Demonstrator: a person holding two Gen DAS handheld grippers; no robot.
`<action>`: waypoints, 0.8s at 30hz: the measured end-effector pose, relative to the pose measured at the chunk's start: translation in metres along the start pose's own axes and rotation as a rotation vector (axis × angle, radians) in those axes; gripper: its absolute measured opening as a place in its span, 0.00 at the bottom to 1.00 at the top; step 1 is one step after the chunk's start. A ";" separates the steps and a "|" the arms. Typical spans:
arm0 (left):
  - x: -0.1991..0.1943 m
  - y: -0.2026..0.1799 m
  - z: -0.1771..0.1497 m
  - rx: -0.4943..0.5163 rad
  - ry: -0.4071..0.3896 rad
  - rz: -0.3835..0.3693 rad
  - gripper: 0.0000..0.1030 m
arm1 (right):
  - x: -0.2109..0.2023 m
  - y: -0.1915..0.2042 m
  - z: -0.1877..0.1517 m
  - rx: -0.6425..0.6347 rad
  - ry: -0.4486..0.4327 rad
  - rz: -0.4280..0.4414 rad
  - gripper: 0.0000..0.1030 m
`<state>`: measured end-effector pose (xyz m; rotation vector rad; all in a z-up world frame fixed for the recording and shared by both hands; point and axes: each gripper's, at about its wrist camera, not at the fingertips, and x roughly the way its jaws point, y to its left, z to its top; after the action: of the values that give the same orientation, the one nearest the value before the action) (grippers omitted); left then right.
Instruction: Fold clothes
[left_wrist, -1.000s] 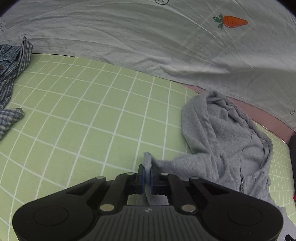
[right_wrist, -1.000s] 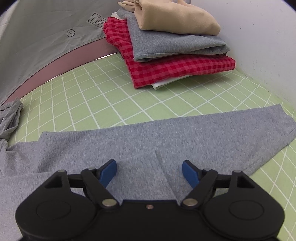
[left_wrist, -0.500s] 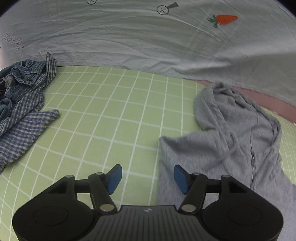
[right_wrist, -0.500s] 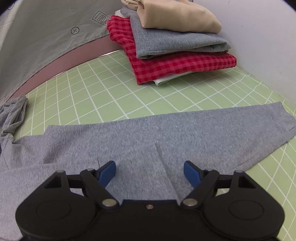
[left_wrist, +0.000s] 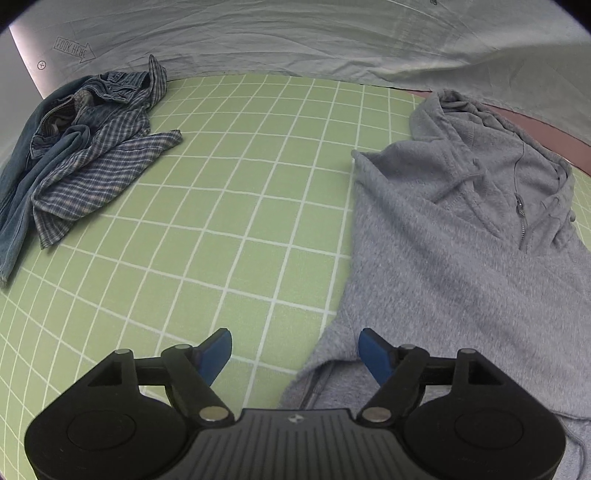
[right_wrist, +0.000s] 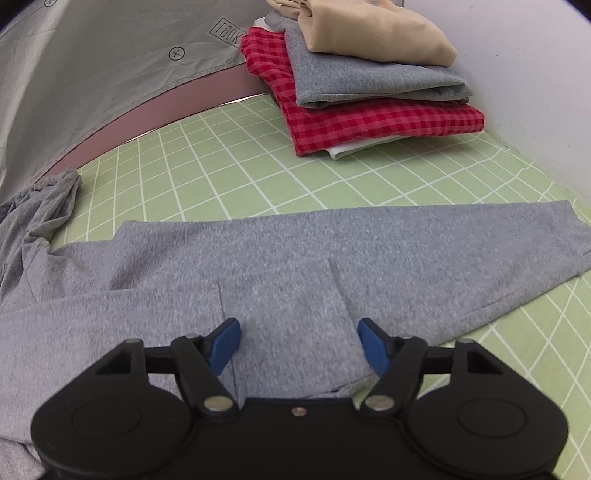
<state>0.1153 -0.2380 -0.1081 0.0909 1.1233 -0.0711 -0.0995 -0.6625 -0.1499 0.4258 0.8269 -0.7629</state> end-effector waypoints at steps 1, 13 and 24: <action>-0.002 0.001 -0.002 -0.004 0.000 -0.005 0.74 | -0.001 0.001 0.001 -0.019 0.001 0.012 0.53; -0.022 0.015 -0.023 -0.028 -0.024 -0.020 0.74 | -0.047 0.024 0.017 0.032 -0.088 0.162 0.12; -0.044 0.016 -0.036 -0.003 -0.070 -0.028 0.74 | -0.101 0.155 0.000 -0.066 -0.041 0.687 0.51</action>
<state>0.0656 -0.2177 -0.0833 0.0692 1.0551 -0.0966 -0.0281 -0.5157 -0.0629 0.5882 0.6058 -0.1063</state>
